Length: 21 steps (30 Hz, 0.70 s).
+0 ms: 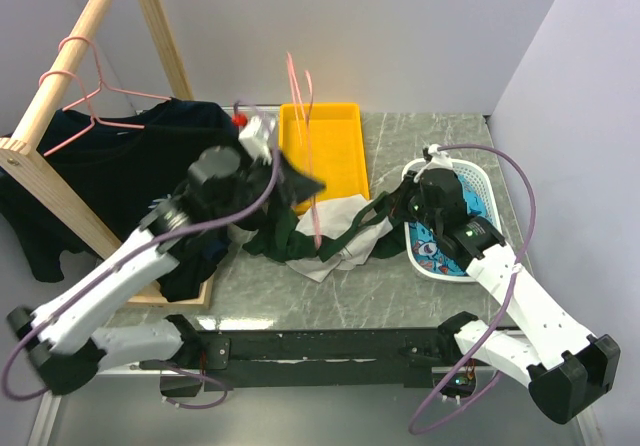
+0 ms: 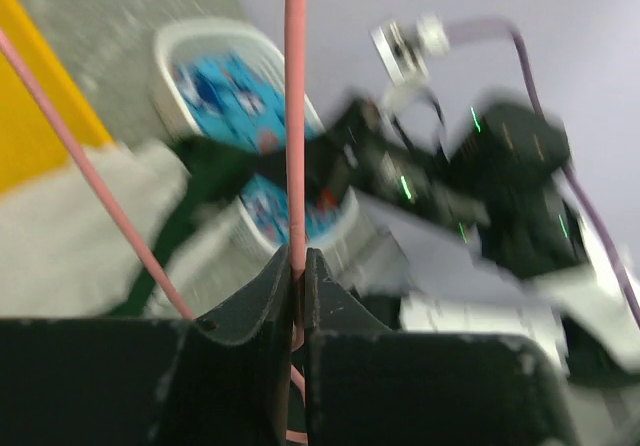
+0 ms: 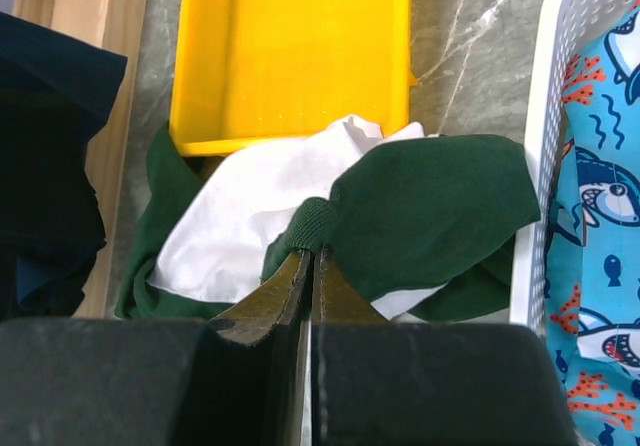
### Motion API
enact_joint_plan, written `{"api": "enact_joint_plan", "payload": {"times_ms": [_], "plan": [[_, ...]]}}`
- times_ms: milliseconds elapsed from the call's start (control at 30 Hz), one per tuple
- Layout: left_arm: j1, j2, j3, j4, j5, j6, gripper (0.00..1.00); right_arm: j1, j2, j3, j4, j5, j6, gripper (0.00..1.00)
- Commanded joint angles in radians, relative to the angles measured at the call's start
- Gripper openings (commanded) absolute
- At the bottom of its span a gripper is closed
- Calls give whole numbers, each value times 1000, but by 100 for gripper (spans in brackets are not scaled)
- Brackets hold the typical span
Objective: Place the t-shirt on the hanger
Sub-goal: Pick up the hanger from the clothesline, then place the T-shirt on the hanger.
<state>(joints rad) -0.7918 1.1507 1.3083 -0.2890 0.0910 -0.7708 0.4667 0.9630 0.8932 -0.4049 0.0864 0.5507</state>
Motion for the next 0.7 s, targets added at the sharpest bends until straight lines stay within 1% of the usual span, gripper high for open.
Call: {"api": "enact_joint_plan", "payload": {"times_ms": [0, 33, 67, 133, 200, 233, 267, 300, 367, 433, 533, 667], "plan": [[-49, -218, -142, -47, 257, 13, 1, -3, -30, -19, 31, 22, -51, 3], [-55, -253, -199, -70, 289, 4, 1, -5, -32, -23, 37, 23, -66, 3], [-69, -319, -222, -79, 365, -4, 1, -3, -33, -26, 50, 19, -72, 3], [-83, -386, -294, -107, 418, -34, 1, -5, -33, -36, 66, 4, -96, 2], [-96, -486, -351, -90, 512, -86, 1, -2, -32, -45, 101, -32, -115, 2], [-98, -517, -394, -90, 533, -103, 1, -2, -32, -46, 110, -40, -130, 2], [-103, -570, -411, -94, 552, -119, 1, -2, -29, -45, 121, -48, -141, 1], [-104, -594, -428, -96, 588, -149, 1, 3, -24, -43, 126, -56, -149, 1], [-106, -650, -461, -107, 613, -169, 1, 6, -14, -30, 127, -59, -175, 0], [-107, -678, -495, -113, 645, -199, 1, 16, -1, -17, 124, -54, -195, 0], [-106, -703, -527, -136, 670, -200, 1, 52, 26, 10, 115, -43, -219, 0], [-109, -686, -576, -90, 720, -206, 1, 124, 52, 52, 103, 19, -248, 0]]}}
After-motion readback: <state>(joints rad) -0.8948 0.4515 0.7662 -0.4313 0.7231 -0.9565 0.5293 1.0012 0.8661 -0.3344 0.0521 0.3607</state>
